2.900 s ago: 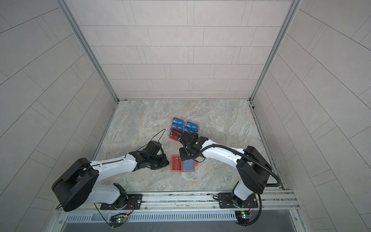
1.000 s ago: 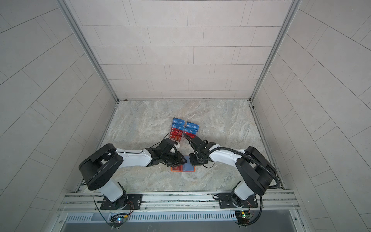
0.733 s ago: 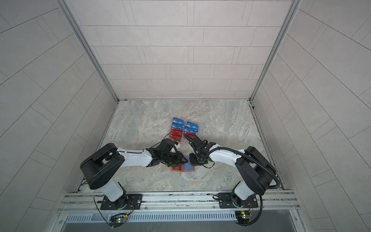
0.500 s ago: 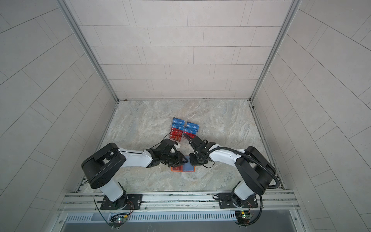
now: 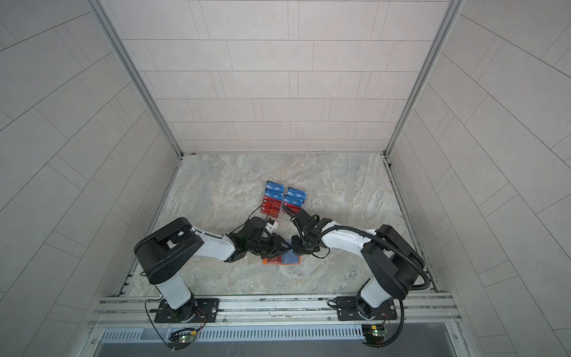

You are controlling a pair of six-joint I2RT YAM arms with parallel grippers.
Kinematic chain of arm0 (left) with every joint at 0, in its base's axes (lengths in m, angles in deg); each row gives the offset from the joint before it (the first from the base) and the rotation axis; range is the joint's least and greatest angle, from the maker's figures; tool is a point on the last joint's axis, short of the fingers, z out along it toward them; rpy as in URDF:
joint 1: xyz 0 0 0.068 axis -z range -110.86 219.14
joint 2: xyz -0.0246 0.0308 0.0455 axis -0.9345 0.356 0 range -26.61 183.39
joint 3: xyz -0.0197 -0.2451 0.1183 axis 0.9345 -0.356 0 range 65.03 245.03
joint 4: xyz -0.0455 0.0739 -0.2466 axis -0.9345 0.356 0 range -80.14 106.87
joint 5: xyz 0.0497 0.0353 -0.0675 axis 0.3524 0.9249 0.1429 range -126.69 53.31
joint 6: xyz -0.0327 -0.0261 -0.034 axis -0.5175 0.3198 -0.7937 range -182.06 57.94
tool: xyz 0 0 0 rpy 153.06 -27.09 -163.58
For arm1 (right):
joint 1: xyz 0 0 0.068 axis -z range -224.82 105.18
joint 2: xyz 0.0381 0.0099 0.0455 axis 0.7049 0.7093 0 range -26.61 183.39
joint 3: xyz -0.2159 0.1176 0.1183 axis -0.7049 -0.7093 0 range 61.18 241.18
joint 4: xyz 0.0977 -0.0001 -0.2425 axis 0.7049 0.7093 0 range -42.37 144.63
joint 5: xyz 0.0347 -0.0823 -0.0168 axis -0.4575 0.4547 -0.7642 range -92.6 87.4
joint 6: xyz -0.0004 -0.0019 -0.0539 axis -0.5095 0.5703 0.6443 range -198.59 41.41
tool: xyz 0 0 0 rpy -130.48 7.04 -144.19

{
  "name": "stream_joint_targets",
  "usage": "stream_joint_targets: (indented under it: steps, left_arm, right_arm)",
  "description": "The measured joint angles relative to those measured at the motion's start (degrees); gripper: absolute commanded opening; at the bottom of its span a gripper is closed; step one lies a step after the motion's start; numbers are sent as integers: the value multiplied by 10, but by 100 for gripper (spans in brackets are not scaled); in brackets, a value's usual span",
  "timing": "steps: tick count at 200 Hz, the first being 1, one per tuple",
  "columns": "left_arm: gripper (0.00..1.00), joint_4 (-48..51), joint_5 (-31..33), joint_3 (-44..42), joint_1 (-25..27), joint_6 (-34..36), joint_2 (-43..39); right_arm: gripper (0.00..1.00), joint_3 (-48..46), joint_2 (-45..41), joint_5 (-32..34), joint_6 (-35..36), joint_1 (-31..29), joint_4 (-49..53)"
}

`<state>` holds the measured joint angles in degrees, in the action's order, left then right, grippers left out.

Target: Put the credit cards into the card holder

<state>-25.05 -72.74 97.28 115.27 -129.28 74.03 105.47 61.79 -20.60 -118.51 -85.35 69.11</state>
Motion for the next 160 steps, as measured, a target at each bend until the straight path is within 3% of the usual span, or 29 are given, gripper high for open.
stream_joint_targets:
  steps: [89,160]
  left_arm:
    - [1,7,10,-7,0,0,3]
    - [0,11,8,-12,-4,9,-7]
  right_arm:
    - [17,0,-1,4,-3,0,2]
    - [16,-6,-39,28,-10,0,-3]
